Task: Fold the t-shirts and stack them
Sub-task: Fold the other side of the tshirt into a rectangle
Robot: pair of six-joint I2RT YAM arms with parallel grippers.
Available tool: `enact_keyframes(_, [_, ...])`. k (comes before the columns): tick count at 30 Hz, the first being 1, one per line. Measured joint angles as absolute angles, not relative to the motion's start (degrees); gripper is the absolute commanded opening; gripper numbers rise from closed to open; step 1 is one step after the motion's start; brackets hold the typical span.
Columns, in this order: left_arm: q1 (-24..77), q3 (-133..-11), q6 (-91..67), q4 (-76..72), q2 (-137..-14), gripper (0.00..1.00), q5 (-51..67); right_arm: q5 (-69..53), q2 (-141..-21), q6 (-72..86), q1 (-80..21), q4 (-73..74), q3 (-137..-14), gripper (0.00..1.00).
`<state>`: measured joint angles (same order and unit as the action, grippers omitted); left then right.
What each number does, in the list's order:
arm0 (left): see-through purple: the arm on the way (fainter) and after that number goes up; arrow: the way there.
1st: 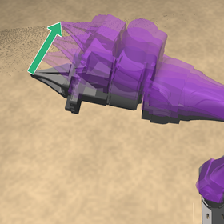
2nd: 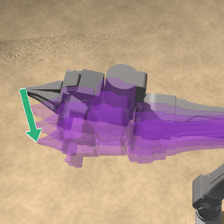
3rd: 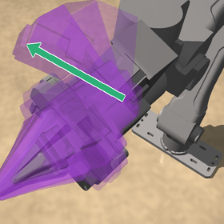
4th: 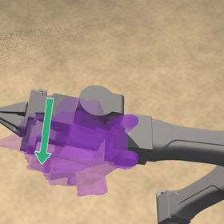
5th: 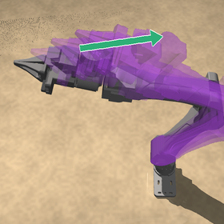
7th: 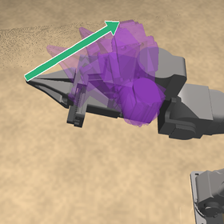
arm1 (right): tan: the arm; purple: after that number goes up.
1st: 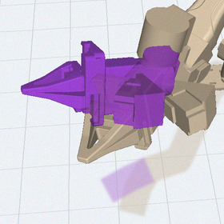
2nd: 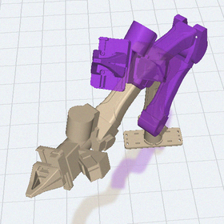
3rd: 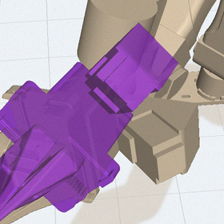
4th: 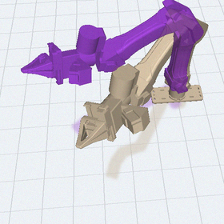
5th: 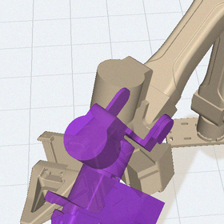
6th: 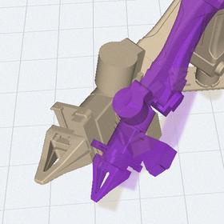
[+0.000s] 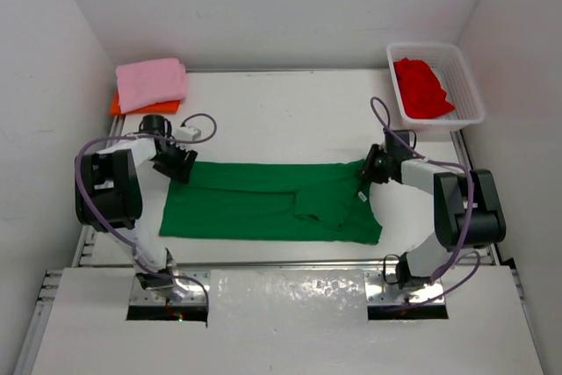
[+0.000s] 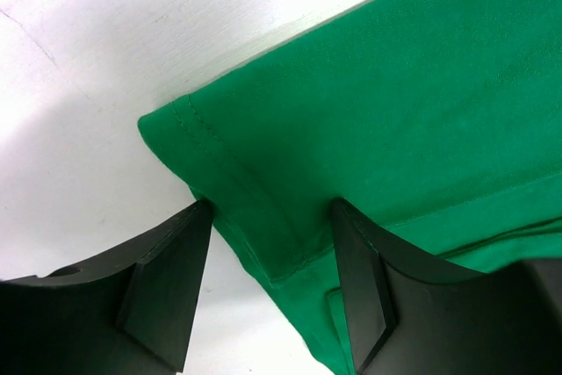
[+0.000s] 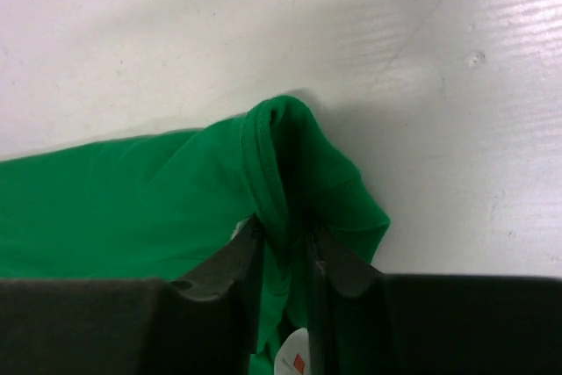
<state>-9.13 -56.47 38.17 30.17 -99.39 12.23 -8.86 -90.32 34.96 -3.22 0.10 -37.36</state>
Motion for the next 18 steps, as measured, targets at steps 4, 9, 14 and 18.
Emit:
enact_keyframes(4, [-9.23,-56.77,38.28,30.59,-99.33,0.57,13.15,-8.32,-92.84,33.10,-3.18,3.25,-41.01,0.37])
enact_keyframes(9, [-9.61,-60.42,38.24,37.19,-99.39,0.59,17.34,-5.19,-91.33,27.62,-3.25,10.59,-47.79,0.42])
enact_keyframes(14, [-9.96,-70.65,36.73,42.72,-98.13,0.67,21.74,0.60,-84.62,23.59,-4.82,17.30,-53.91,0.48])
enact_keyframes(18, [-10.57,-74.48,35.53,40.93,-98.17,0.67,18.35,1.04,-85.84,22.35,-6.31,19.66,-57.63,0.53])
